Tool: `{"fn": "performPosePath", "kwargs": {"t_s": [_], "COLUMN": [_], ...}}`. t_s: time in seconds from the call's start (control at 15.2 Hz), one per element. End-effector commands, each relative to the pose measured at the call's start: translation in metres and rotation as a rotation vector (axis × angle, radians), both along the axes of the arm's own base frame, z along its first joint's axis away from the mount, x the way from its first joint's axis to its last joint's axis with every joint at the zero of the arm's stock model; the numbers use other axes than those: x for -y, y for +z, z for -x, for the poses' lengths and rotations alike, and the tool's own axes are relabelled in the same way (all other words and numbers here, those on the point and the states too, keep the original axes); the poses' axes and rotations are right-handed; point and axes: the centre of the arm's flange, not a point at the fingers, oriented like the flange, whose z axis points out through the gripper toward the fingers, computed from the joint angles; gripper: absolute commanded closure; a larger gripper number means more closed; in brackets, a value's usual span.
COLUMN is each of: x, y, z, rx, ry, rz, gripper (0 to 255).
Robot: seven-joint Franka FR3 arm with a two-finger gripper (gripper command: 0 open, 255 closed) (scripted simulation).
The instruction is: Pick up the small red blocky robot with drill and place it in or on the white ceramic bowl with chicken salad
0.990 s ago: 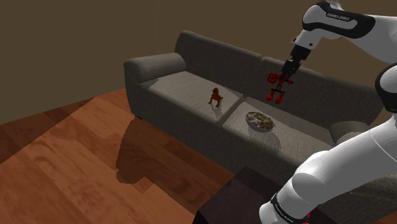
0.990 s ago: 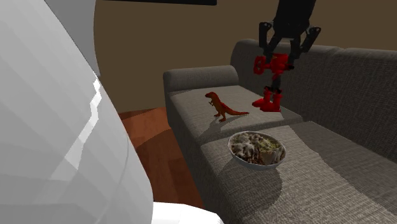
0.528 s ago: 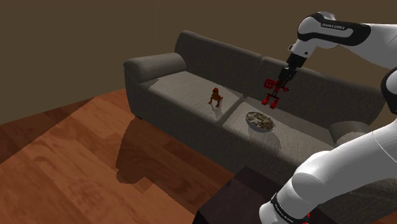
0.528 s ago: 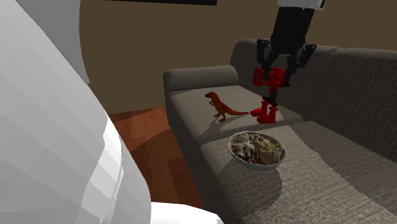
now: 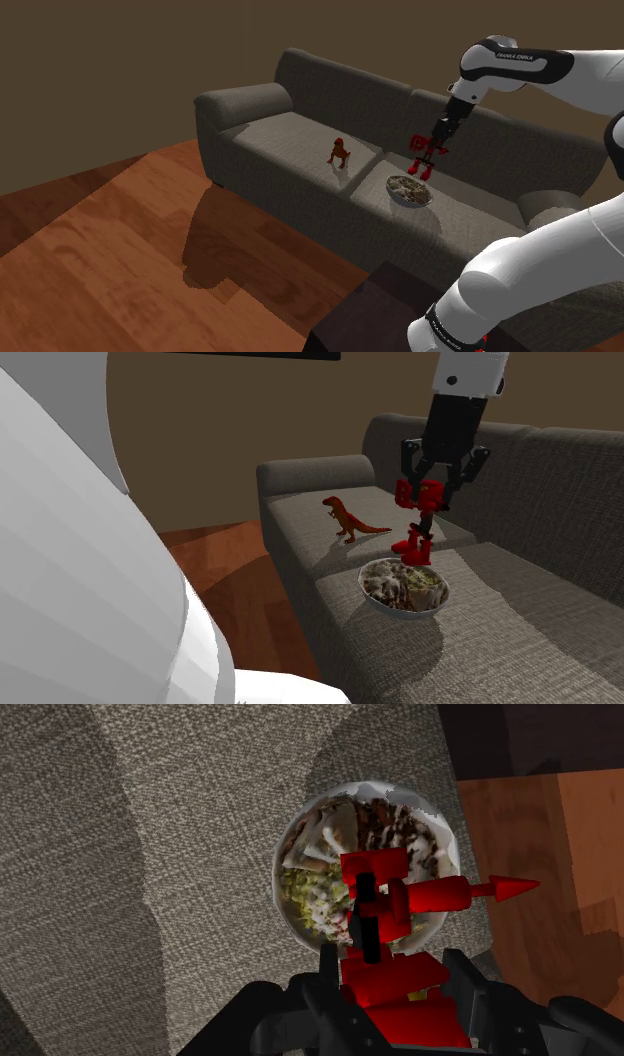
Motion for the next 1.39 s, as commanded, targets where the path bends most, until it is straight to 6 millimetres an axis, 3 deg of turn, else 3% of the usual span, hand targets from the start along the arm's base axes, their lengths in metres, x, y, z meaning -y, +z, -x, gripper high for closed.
{"fn": "performPosePath", "kwargs": {"t_s": [0.0, 0.26, 0.79, 0.86, 1.19, 1.32], "x": [-0.001, -0.001, -0.001, -0.001, -0.001, 0.001], "y": [-0.012, -0.037, -0.037, -0.037, -0.037, -0.011], "z": [0.0, 0.0, 0.0, 0.0, 0.0, 0.002], "rx": [0.001, 0.001, 0.001, 0.001, 0.001, 0.001], "ry": [0.0, 0.0, 0.0, 0.0, 0.0, 0.0], "rz": [0.0, 0.0, 0.0, 0.0, 0.0, 0.0], "gripper": [255, 255, 255, 0, 0, 0]}}
